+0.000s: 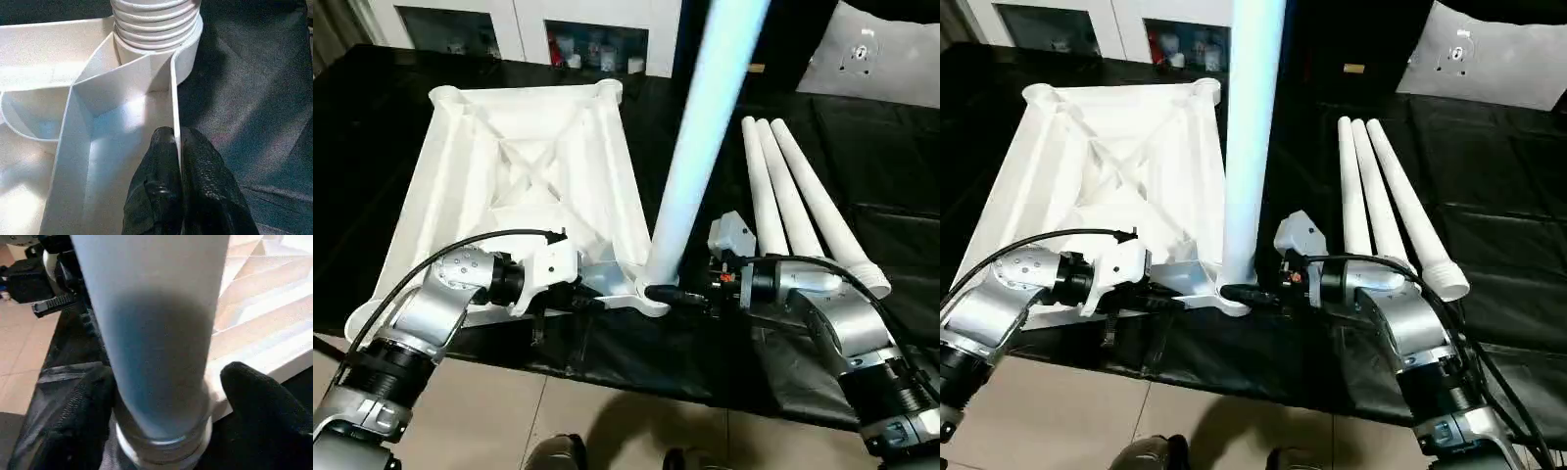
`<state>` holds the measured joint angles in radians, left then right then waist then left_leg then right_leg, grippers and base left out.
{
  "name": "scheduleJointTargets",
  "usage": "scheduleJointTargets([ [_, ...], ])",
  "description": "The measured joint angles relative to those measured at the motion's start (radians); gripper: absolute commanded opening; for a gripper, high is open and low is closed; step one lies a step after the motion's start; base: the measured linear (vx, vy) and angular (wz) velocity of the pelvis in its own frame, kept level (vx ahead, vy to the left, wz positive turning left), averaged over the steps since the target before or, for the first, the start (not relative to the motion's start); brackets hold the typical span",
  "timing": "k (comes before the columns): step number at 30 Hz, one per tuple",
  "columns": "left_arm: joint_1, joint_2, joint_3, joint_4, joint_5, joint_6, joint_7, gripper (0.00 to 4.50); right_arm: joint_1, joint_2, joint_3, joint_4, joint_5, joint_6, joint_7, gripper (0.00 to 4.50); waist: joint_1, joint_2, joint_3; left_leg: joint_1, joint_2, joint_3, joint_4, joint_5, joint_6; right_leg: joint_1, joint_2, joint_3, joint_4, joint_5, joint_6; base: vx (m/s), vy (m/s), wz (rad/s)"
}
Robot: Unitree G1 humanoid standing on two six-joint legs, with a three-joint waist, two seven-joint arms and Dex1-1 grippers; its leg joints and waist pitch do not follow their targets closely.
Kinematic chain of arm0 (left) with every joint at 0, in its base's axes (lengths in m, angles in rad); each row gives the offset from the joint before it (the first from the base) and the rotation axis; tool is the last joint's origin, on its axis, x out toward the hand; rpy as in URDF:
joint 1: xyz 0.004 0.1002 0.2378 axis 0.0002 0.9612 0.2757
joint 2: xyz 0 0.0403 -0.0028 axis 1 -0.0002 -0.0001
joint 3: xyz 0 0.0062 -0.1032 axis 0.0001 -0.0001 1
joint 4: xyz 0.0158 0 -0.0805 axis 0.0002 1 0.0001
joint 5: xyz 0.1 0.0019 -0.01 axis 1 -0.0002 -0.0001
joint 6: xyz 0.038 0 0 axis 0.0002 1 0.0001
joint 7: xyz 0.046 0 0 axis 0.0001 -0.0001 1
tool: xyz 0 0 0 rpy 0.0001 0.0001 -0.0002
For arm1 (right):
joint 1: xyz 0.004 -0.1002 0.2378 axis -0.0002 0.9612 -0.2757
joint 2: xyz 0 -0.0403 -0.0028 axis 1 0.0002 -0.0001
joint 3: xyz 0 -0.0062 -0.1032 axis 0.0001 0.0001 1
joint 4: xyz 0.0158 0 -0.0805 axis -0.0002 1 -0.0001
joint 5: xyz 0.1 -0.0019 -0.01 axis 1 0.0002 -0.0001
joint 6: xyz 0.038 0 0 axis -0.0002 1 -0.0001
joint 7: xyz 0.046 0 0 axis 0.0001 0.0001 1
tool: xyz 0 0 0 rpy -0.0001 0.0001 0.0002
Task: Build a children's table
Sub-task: Rotate leg to tighten
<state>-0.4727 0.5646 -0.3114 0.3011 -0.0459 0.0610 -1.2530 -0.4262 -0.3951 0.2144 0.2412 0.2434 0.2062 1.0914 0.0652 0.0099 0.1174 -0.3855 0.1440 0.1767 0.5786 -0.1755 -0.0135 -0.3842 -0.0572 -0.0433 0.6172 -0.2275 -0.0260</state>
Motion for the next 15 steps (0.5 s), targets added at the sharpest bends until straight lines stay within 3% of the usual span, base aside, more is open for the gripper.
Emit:
scheduleJointTargets([
  [5, -0.003, -0.001, -0.001, 0.009, 0.000, -0.007, -0.001, 0.00, 0.000, 0.002, 0.005, 0.007, 0.000, 0.000, 0.007, 2.85, 0.000, 0.000, 0.000, 0.000, 0.000, 0.000, 0.001, 0.000, 0.000, 0.000, 0.000, 0.000, 0.001, 0.000, 0.000, 0.000, 0.000, 0.00],
  [15, -0.006, -0.001, -0.001, 0.020, 0.000, -0.020, -0.003, 0.00, 0.000, 0.002, 0.006, 0.006, 0.000, 0.001, 0.009, 2.65, 0.000, 0.000, 0.000, 0.000, 0.001, 0.000, 0.004, 0.000, 0.000, 0.000, 0.000, 0.000, 0.004, 0.000, 0.000, 0.000, 0.000, 0.00],
])
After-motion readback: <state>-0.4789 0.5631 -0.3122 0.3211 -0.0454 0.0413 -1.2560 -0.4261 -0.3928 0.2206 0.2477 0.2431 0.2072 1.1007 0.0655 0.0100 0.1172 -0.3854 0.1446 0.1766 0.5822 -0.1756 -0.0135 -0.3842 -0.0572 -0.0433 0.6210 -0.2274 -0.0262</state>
